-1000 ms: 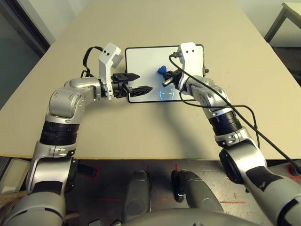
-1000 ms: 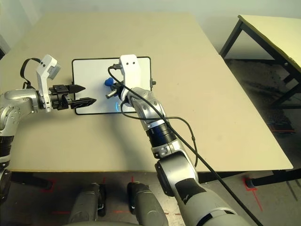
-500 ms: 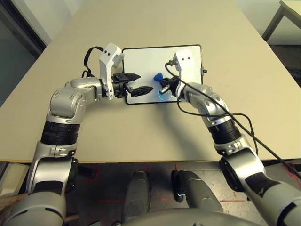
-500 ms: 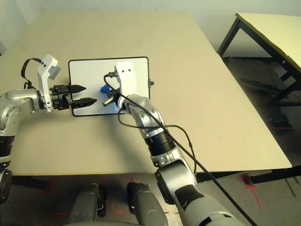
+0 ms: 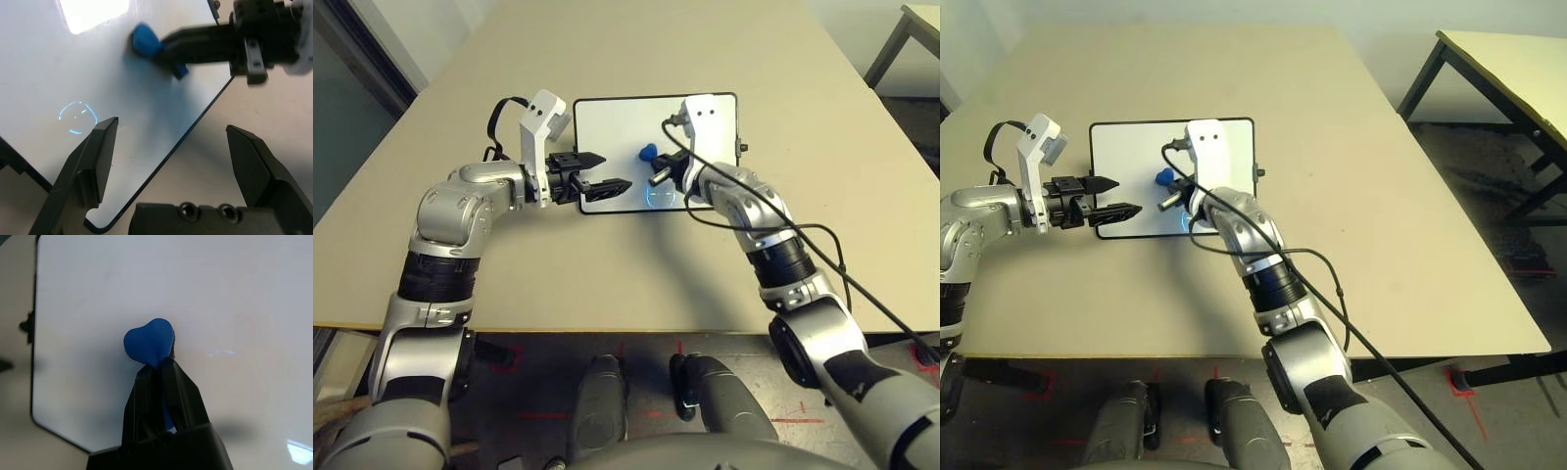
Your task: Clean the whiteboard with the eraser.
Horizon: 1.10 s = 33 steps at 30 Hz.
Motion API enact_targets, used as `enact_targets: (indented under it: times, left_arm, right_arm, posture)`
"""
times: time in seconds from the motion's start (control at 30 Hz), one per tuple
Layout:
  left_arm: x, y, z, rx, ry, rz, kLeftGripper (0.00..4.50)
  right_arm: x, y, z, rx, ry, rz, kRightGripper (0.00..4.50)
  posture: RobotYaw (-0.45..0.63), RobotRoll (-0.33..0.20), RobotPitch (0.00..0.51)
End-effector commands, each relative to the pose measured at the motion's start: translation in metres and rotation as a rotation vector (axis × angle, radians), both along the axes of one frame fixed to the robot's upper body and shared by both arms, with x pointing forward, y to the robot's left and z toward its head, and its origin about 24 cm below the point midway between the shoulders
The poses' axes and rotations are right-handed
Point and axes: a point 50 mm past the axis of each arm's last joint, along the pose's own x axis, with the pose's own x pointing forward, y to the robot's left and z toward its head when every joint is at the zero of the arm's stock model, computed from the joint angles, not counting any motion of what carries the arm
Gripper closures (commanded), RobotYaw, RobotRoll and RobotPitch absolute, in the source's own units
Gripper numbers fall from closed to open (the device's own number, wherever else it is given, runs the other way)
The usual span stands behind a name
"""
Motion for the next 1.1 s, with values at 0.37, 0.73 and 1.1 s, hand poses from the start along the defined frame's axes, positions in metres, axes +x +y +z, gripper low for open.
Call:
enact_targets:
  times: [0.37,0.73,1.1]
  left_arm:
    - [-0.001,-0.003,0.001,-0.004,0.004,-0.020,0.00]
    - [-0.001,-0.003,0.002,-0.001,-0.001,-0.016,0.00]
    - [-0.001,-0.003,0.002,0.001,0.000,-0.023,0.00]
  right_arm:
    - [-0.027,0.012,-0.042,-0.068,0.160,0.084,4.48]
    - [-0.010,-0.001,-0.022,-0.043,0.089,-0.006,4.48]
    - [0.020,-0.036,0.016,0.019,-0.019,-0.188,4.48]
  posture:
    - [0.02,0.000,0.143]
    - [0.03,0.000,0.138]
    - [0.02,0.000,0.136]
